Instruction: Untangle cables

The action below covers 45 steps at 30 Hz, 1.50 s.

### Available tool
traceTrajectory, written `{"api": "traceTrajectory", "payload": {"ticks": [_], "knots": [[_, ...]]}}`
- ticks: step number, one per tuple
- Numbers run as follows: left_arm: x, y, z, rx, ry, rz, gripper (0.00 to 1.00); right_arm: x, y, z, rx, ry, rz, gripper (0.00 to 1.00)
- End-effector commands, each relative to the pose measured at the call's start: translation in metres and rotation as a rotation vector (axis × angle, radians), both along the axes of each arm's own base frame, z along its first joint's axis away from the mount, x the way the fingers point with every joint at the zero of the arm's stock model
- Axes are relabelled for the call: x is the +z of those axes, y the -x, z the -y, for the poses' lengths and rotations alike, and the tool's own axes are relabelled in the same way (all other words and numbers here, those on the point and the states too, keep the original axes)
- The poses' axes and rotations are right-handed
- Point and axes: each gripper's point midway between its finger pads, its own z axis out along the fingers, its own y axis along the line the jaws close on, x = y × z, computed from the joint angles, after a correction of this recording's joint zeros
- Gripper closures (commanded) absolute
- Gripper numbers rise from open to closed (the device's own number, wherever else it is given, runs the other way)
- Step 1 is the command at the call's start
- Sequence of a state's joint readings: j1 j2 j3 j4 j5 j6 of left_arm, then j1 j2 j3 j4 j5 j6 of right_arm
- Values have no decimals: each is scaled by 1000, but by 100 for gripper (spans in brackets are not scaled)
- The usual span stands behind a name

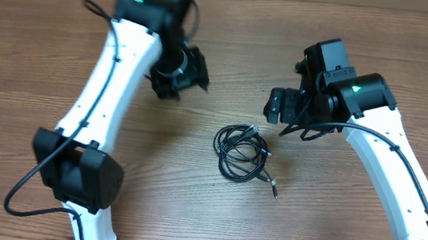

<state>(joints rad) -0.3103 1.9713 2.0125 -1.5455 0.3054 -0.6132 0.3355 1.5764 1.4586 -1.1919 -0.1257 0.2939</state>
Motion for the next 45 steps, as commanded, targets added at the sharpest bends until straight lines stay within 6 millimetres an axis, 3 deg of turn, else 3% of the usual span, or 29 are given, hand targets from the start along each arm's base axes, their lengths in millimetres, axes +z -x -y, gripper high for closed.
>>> {"api": "traceTrajectory", "payload": {"ticks": [1, 2, 3, 8, 11, 13, 15, 17, 20, 25, 31, 40, 45], "knots": [[-40, 21, 10, -134, -130, -25, 26, -7, 2, -2, -36, -20, -12, 0], [-51, 26, 14, -140, -139, -40, 6, -7, 2, -1, -53, -23, -17, 0], [-59, 29, 17, -147, -141, -49, 0, -7, 1, 0, -64, -25, -17, 0], [-103, 41, 37, -165, -30, -90, 0, -7, -7, 19, -131, -27, -17, 0], [-123, 39, 41, -175, -11, -62, 12, -7, -13, 38, -191, -31, -19, 0], [-134, 40, 45, -186, -5, -44, 31, -7, -13, 43, -205, -39, -25, 0], [-142, 39, 50, -189, 8, -24, 41, -7, -13, 44, -210, -50, -32, 0], [-148, 36, 58, -192, 31, 2, 40, -7, -12, 44, -209, -51, -34, 0], [-158, 31, 71, -213, 53, 66, 52, -7, -12, 43, -206, -51, -34, 0], [-163, 31, 83, -224, 72, 99, 59, -7, -9, 41, -201, -61, -45, 0], [-168, 31, 70, -219, -12, 102, 63, -8, -8, 40, -200, -61, -51, 0], [-177, 38, 67, -220, -15, 89, 68, -8, -6, 41, -201, -59, -60, 0], [-177, 32, 70, -219, -4, 114, 91, -8, -6, 39, -199, -66, -62, 0]]}}
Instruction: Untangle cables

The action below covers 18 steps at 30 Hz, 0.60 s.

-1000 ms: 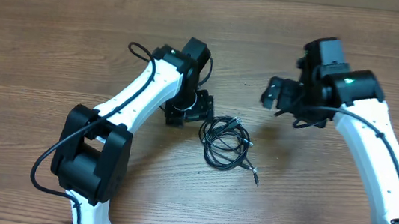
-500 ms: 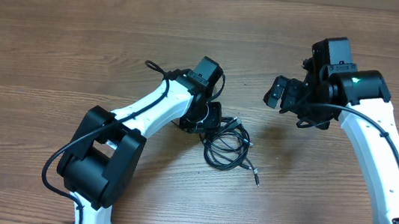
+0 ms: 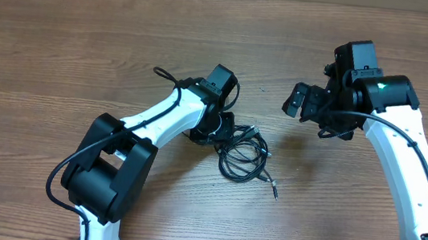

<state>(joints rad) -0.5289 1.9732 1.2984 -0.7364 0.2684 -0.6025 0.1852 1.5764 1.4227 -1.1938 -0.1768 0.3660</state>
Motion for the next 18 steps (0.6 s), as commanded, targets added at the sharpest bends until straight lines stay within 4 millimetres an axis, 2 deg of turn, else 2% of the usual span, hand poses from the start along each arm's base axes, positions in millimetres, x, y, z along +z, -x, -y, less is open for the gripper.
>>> {"api": "traceTrajectory", "payload": {"ticks": [1, 2, 6, 8, 10, 13, 15, 18], "knots": [[-1, -1, -1, 6, -6, 14, 93, 2, 2, -3, 4, -11, 5, 0], [-1, -2, 0, 6, -5, 15, 96, 2, 2, -3, 4, -11, 5, 0], [2, -4, 2, -20, 5, 33, 96, 2, 2, -3, 4, -11, 5, 0], [13, -6, 10, -55, 53, 36, 96, 2, 2, -4, 7, -15, 4, 0], [38, -10, 26, -100, 147, 51, 96, 4, 3, -10, 44, -46, 7, 0], [96, -21, 50, -138, 310, 116, 96, 8, 2, -20, 86, -96, 20, 0], [148, -28, 64, -168, 436, 188, 96, 8, 2, -21, 86, -100, 23, 0], [215, -35, 70, -143, 533, 286, 96, 8, 2, -21, 86, -100, 23, 0]]}}
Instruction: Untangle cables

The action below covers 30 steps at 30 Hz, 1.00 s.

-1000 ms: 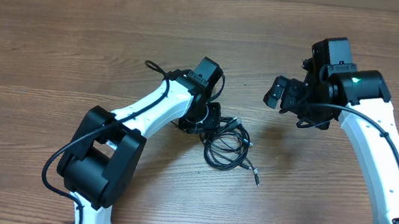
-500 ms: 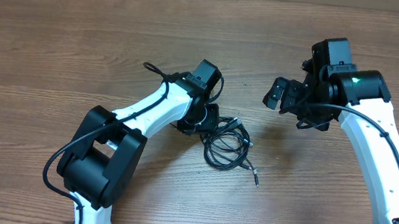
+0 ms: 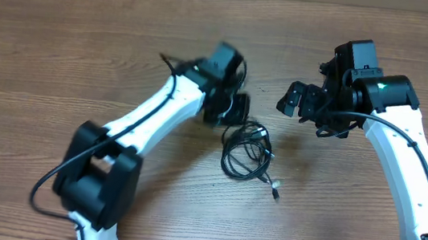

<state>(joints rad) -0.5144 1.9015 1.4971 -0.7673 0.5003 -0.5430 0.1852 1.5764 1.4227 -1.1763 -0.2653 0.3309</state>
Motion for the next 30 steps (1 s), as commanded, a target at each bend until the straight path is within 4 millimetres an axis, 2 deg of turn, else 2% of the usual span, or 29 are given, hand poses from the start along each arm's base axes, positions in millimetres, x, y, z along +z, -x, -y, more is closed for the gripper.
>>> {"api": "traceTrajectory", "payload": {"ticks": [1, 2, 3, 4, 8, 10, 15, 21, 23, 28, 30], "knots": [[134, -6, 17, -9, 257, 179, 96, 3, 2, -6, 28, -22, 11, 0], [151, -6, 17, 6, 280, 198, 96, 3, 2, -6, 28, -22, 11, 0], [177, -5, 16, 31, 318, 222, 96, 4, 2, -6, 30, -25, 10, 0], [191, -3, 16, 38, 337, 242, 96, 4, 3, -7, 32, -29, 10, 0], [226, 4, 10, 109, 402, 234, 96, 9, 5, -19, 107, -92, 26, 0], [236, 8, 9, 135, 436, 204, 96, 9, 4, -19, 108, -92, 29, 0], [262, 25, 17, 65, 594, 92, 96, 10, 1, -20, 109, -93, 45, 0], [266, 29, 15, 60, 627, 36, 96, 19, -12, -29, 123, -144, 106, 0], [277, 37, 16, 34, 684, -38, 96, 25, -16, -38, 141, -194, 133, 0], [295, 36, 9, -3, 759, -58, 96, 28, -21, -38, 140, -195, 159, 0], [309, 36, 6, -41, 809, -44, 96, 27, -23, -37, 135, -185, 164, 3]]}}
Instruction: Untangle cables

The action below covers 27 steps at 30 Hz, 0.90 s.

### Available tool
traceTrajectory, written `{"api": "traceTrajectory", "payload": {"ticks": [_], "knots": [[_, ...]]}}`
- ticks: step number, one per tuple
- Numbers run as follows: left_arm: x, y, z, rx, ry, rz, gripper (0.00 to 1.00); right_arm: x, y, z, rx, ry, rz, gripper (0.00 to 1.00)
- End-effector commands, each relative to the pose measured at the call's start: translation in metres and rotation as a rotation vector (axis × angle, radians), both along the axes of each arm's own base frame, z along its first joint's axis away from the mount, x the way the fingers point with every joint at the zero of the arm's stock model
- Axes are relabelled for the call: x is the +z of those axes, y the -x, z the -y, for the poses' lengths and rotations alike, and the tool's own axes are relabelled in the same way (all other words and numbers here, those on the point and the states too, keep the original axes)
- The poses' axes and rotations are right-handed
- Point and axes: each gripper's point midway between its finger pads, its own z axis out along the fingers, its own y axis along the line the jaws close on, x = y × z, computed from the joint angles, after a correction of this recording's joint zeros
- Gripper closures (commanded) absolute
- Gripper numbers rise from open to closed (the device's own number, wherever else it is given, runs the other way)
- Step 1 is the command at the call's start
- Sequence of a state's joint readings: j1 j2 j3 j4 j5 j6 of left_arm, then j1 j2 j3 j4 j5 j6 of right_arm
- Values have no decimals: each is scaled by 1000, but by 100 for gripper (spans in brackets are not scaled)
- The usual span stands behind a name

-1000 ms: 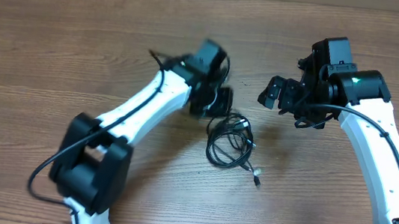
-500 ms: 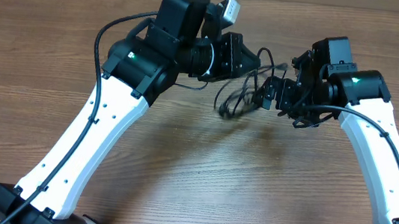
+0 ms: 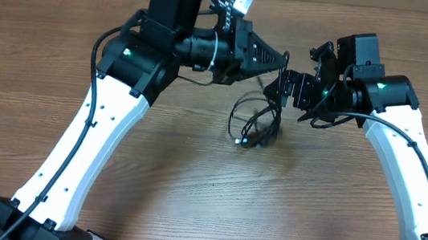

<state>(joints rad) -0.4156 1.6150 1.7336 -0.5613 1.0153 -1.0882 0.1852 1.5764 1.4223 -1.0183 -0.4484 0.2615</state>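
A black cable bundle hangs in loose loops above the wooden table, one plug end dangling low. My left gripper points to the right, raised off the table, and is shut on the top of the bundle. Coming in from the right, my right gripper sits just beside the cable's upper strands. Its fingers look spread, with nothing clearly between them. Where exactly the left fingers pinch the cable is hidden by the gripper body.
The wooden table spreads below both arms. The left arm's white links cross the left half, and the right arm's white link runs down the right side. A light wall edge borders the far side.
My left gripper was low at the cable bundle's upper left on the table. Now it is raised, pointing right, with the bundle hanging from it. The right gripper has shifted left to the cable.
The cable lay coiled mid-table with both grippers away from it. Later my left gripper was down at the bundle's left edge while the right one hovered at the right. Then the bundle had shifted slightly. Now it hangs from the left gripper, with the right gripper beside it.
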Motion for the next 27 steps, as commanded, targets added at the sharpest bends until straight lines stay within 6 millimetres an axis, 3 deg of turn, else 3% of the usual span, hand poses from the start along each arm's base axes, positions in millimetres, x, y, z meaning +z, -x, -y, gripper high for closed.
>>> {"api": "traceTrajectory", "payload": {"ticks": [1, 2, 7, 12, 15, 22, 27], "knots": [[36, 14, -8, -106, 119, 9, 96, 3, 0, -3, 7, -7, 16, 4], [50, 16, -10, -135, 161, 32, 96, 5, -2, -3, 8, -10, 25, 4], [79, 16, -12, -152, 232, 74, 96, 18, -12, -16, 40, -83, 89, 4], [83, 19, -12, -165, 243, 67, 96, 45, -26, -36, 74, -219, 181, 6], [83, 21, -12, -180, 243, 57, 96, 49, -35, -38, 43, -218, 208, 19], [83, 23, -12, -190, 243, 51, 96, 12, -31, -52, -6, -112, 107, 36], [83, 22, -13, -187, 243, 59, 96, -16, -36, -62, -22, -67, 56, 60]]}}
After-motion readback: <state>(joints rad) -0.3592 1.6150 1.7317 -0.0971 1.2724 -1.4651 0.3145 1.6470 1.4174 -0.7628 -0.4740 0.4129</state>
